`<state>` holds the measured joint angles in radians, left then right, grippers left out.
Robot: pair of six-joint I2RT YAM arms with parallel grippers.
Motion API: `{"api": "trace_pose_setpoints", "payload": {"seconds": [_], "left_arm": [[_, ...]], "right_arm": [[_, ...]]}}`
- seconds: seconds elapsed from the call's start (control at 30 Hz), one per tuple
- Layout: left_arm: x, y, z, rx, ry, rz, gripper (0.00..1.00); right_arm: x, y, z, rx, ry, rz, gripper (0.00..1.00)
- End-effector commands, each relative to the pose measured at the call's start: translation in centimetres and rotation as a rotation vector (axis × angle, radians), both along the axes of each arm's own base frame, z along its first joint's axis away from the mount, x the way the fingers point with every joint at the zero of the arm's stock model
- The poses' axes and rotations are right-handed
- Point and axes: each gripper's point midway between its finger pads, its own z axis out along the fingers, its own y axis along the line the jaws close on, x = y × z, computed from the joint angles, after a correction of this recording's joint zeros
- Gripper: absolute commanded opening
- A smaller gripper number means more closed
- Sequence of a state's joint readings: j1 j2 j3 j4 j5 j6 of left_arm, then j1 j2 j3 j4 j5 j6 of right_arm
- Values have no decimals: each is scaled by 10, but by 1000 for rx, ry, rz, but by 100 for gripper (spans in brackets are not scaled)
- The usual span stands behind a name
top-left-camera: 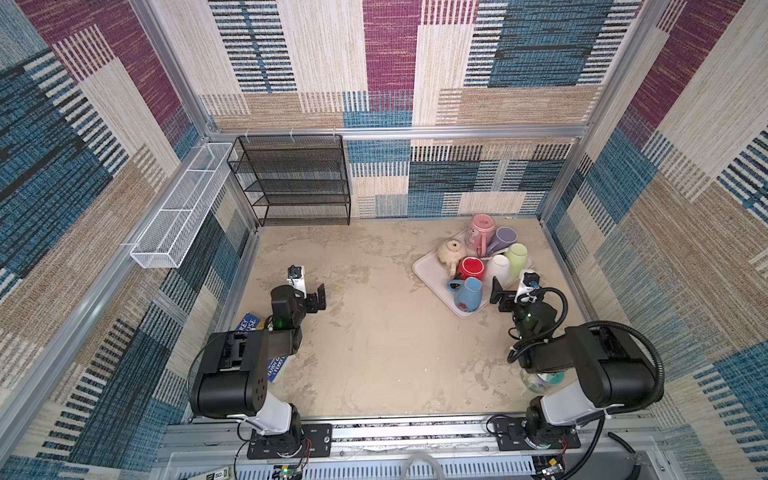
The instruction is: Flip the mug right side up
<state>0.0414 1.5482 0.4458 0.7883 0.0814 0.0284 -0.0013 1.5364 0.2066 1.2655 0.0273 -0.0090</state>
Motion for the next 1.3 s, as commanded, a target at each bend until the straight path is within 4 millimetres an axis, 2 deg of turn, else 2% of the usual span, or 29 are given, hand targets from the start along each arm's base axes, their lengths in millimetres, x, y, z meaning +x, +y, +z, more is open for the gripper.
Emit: {"api": "trace_pose_setpoints", "payload": {"seconds": [0.0, 1.03, 1.13, 1.2, 1.27], "left_arm": [[0, 0, 2, -4, -5, 1, 99], [1, 3, 0, -27, 4, 4, 100], [0, 8, 2, -24, -5, 32, 99], [0, 15, 6, -27, -1, 79, 99], [4, 19, 14, -25, 45, 99, 98]], "right_arm": [[1, 1, 6, -7, -23, 6, 100], [1, 1, 7, -9, -23, 6, 100], [3, 4, 18, -17, -23, 21, 100], [11, -4, 23, 20, 55, -26, 100], [16, -3, 31, 47, 92, -27, 100]]}}
